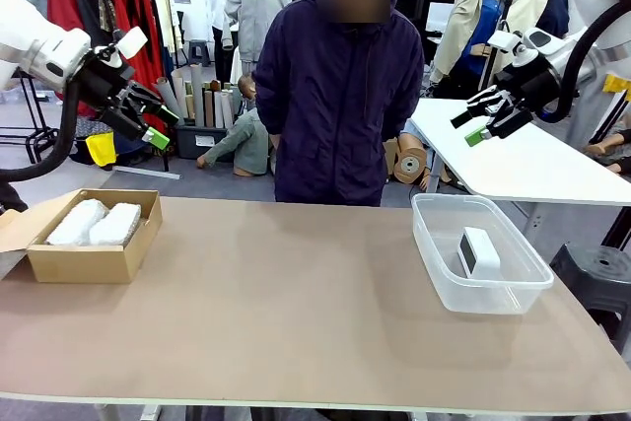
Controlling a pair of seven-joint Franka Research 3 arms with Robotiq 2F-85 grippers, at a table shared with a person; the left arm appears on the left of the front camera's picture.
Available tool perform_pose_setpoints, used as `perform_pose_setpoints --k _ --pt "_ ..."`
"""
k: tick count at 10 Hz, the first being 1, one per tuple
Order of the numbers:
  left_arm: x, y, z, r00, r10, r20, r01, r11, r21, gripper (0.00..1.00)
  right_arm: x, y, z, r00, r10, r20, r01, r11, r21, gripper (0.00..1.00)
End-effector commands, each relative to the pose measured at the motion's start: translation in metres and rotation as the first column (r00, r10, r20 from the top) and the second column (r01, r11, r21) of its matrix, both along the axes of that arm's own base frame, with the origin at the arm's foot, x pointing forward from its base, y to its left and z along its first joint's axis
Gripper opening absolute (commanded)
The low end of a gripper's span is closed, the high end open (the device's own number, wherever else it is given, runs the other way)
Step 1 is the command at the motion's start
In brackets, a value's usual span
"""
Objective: Separate and place wrapped and unwrapped clocks.
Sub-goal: If the picked Digital clock is wrapped, place it in the Package Box ; if not, place it in the Organizing box.
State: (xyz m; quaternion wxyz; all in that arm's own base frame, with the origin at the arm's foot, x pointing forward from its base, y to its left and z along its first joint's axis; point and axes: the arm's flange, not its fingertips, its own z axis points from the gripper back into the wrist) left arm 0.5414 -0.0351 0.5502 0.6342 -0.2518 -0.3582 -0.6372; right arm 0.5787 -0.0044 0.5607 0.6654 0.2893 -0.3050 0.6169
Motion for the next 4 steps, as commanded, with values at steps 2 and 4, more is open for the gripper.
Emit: perform_pose_setpoints --k 2,4 --pt "-0.0013 0.0002 0.0008 1.0 -0.014 0.01 0.015 1.0 -0.001 1.0 -0.0025 0.0014 0.0014 1.0 0.009 0.002 -0.009 1.0 -0.017 1.0" --pt "-0.0013 0.0002 0.0008 1.0 -0.014 0.01 0.015 1.0 -0.001 1.0 -0.0025 0.0014 0.0014 1.0 0.009 0.002 -0.009 1.0 -0.017 1.0"
